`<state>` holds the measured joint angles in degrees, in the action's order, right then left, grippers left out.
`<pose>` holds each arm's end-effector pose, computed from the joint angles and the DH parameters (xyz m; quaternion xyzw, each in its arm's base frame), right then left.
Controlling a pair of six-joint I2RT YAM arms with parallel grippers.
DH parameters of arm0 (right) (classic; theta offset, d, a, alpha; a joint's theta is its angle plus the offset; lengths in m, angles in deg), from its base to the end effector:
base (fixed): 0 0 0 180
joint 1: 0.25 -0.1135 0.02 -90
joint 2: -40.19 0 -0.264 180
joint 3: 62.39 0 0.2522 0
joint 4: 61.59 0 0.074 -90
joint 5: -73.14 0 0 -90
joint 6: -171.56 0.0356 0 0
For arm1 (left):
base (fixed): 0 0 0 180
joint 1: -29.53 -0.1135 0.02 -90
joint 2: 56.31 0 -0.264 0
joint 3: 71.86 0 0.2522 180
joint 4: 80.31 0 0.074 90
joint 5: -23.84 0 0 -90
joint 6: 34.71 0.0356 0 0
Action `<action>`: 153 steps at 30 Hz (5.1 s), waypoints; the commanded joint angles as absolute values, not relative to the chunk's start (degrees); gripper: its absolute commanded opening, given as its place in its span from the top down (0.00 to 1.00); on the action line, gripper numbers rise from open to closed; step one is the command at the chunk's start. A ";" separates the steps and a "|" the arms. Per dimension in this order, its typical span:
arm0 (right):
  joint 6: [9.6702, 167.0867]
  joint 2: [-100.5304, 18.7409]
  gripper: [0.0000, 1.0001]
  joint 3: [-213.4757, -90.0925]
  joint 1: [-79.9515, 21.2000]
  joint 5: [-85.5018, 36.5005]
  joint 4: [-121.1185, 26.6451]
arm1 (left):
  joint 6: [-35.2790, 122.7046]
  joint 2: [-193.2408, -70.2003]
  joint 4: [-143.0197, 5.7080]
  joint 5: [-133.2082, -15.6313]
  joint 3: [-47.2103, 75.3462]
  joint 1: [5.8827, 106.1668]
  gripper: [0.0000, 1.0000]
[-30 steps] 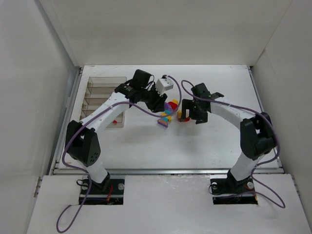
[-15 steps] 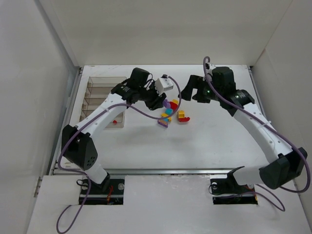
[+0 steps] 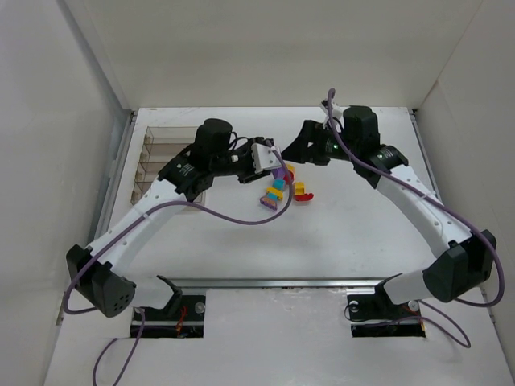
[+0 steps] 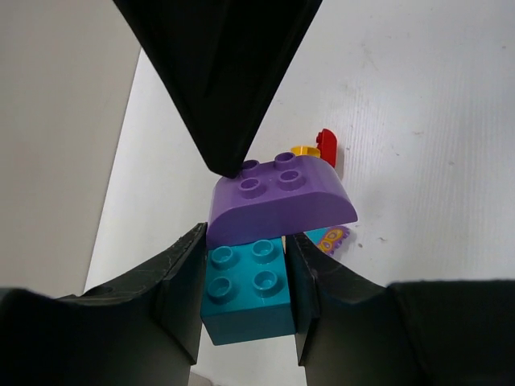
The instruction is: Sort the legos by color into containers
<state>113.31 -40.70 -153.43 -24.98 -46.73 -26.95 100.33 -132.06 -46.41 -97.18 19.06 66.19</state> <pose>0.2850 0.1508 0.3751 -0.0894 0.8196 0.4383 0.3580 0.2276 -0.1923 0.4018 0.6301 0.4905 -0.1757 0.5758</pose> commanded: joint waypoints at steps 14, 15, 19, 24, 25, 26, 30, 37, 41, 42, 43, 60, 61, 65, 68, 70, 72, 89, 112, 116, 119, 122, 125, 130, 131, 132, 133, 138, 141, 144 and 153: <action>112.68 -32.41 0.18 -150.34 -26.09 -47.80 -31.05 | 99.51 -135.50 -50.56 -101.23 23.20 67.58 1.00; 112.68 -33.02 0.16 -150.33 -26.09 -47.80 -30.00 | 99.50 -135.50 -50.56 -100.70 23.72 67.58 1.00; 112.68 -34.26 0.15 -150.33 -26.09 -47.70 -29.46 | 98.97 -135.50 -50.56 -100.70 23.72 67.58 1.00; 112.68 -36.19 0.20 -150.94 -27.93 -48.24 -29.46 | 98.45 -135.50 -50.56 -100.70 23.72 67.58 1.00; 112.68 -36.71 0.23 -151.55 -27.93 -48.24 -29.46 | 98.45 -135.50 -50.56 -100.70 23.72 67.58 1.00; 112.68 -36.72 0.26 -151.56 -27.93 -48.24 -29.46 | 98.45 -135.50 -50.56 -100.70 23.72 67.58 1.00; 112.68 -37.33 0.31 -151.56 -28.55 -48.76 -29.46 | 98.45 -134.98 -51.70 -100.17 23.72 67.58 1.00; 113.20 -37.86 0.73 -151.56 -28.55 -48.76 -30.69 | 98.45 -134.98 -51.70 -99.64 23.20 67.58 1.00; 113.20 -38.39 1.00 -152.79 -28.55 -46.41 -28.42 | 96.86 -134.98 -51.17 -97.28 22.67 67.58 1.00; 113.20 -38.39 1.00 -152.79 -28.55 -45.61 -28.41 | 96.08 -135.67 -50.04 -96.49 22.67 67.58 1.00; 113.20 -37.78 1.00 -152.79 -28.55 -44.47 -26.49 | 96.07 -135.68 -49.16 -94.39 22.67 67.58 1.00; 113.20 -32.32 1.00 -152.26 -23.36 -31.27 -21.46 | 96.07 -137.70 -42.65 -90.94 17.66 65.21 1.00; 113.20 -33.02 1.00 -152.87 -22.84 -31.27 -21.46 | 96.07 -137.70 -42.65 -90.42 17.05 65.21 1.00; 111.80 -34.52 1.00 -154.19 -22.31 -31.80 -20.94 | 93.81 -137.70 -42.65 -86.56 16.52 63.37 1.00; 110.48 -37.06 1.00 -155.42 -22.31 -31.80 -20.41 | 90.29 -138.22 -43.60 -84.01 16.52 58.46 1.00; 109.69 -38.56 1.00 -157.52 -22.31 -31.80 -20.41 | 84.93 -139.54 -46.06 -84.00 16.52 52.31 1.00; 108.03 -41.80 1.00 -159.63 -22.31 -32.76 -19.88 | 81.50 -142.43 -46.69 -84.00 19.06 47.65 1.00; 105.12 -66.07 1.00 -178.19 -19.86 -45.16 -15.58 | 66.02 -175.57 -47.91 -79.87 51.30 30.59 1.00; 102.31 -73.72 1.00 -189.09 -17.65 -45.77 -9.07 | 63.55 -182.61 -48.09 -74.51 53.34 30.58 0.34; 101.78 -73.02 1.00 -189.09 -17.65 -46.30 -9.07 | 61.80 -181.39 -48.10 -73.80 55.10 30.05 0.32; 101.78 -72.40 1.00 -188.56 -17.65 -46.30 -9.07 | 60.48 -178.84 -48.71 -73.80 55.72 30.05 0.32; 99.15 -70.92 1.00 -187.42 -17.65 -48.49 -9.07 | 60.48 -174.80 -48.71 -78.01 55.72 30.57 0.32; 95.02 -68.45 1.00 -185.14 -17.65 -50.86 -10.48 | 69.50 -169.11 -48.10 -88.01 53.27 34.51 0.32; 88.87 -66.61 1.00 -185.92 -17.65 -62.89 -12.32 | 94.62 -159.25 -40.65 -107.70 44.48 41.91 0.30; 88.16 -66.60 1.00 -185.93 -17.65 -66.83 -12.32 | 98.76 -158.02 -39.15 -111.65 42.90 43.14 0.26; 87.20 -66.60 1.00 -186.53 -17.65 -68.35 -12.32 | 104.89 -156.18 -38.17 -112.56 42.89 45.58 0.25; 85.97 -65.64 1.00 -186.54 -17.65 -69.41 -12.32 | 106.08 -155.64 -38.16 -112.56 42.89 46.57 0.25; 72.44 -52.82 1.00 -172.86 -17.65 -68.19 -21.62 | 104.07 -158.26 -35.19 -125.46 53.39 47.10 0.23; 69.44 -46.33 1.00 -164.41 -17.65 -66.79 -27.15 | 110.21 -159.50 -27.19 -134.76 56.07 47.63 0.21; 67.07 -42.62 1.00 -159.39 -18.18 -66.25 -30.15 | 111.19 -158.79 -26.30 -138.39 55.45 48.77 0.17; 55.38 -36.02 1.00 -151.38 -26.61 -50.81 -36.93 | 108.99 -157.66 -26.30 -140.25 53.53 54.48 0.27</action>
